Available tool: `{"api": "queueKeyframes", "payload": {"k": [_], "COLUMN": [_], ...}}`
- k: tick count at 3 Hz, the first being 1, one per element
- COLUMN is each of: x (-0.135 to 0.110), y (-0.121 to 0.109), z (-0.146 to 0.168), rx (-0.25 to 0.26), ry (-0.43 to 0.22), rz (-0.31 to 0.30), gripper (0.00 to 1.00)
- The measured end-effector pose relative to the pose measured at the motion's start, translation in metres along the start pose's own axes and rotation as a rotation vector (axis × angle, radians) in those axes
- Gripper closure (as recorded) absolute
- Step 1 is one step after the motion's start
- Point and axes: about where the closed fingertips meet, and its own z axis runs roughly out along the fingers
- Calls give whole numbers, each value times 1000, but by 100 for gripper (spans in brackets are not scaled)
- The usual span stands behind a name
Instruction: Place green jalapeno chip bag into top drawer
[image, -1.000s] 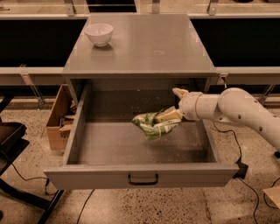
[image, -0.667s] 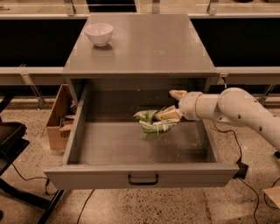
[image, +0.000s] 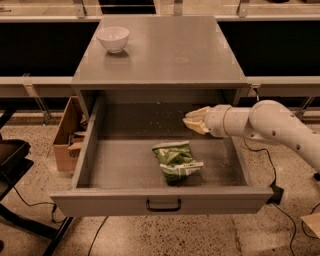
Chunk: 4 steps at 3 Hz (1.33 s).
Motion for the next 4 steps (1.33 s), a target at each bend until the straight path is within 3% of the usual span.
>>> {"api": "queueKeyframes", "payload": {"k": [1, 2, 3, 4], "x": [0, -24, -73, -98], "y": [-3, -12, -51, -82], "z": [-14, -62, -131, -180], "rx": [3, 23, 25, 32], "ry": [-1, 38, 71, 120], "rz": [18, 5, -15, -47], "gripper": [43, 19, 0, 0]}}
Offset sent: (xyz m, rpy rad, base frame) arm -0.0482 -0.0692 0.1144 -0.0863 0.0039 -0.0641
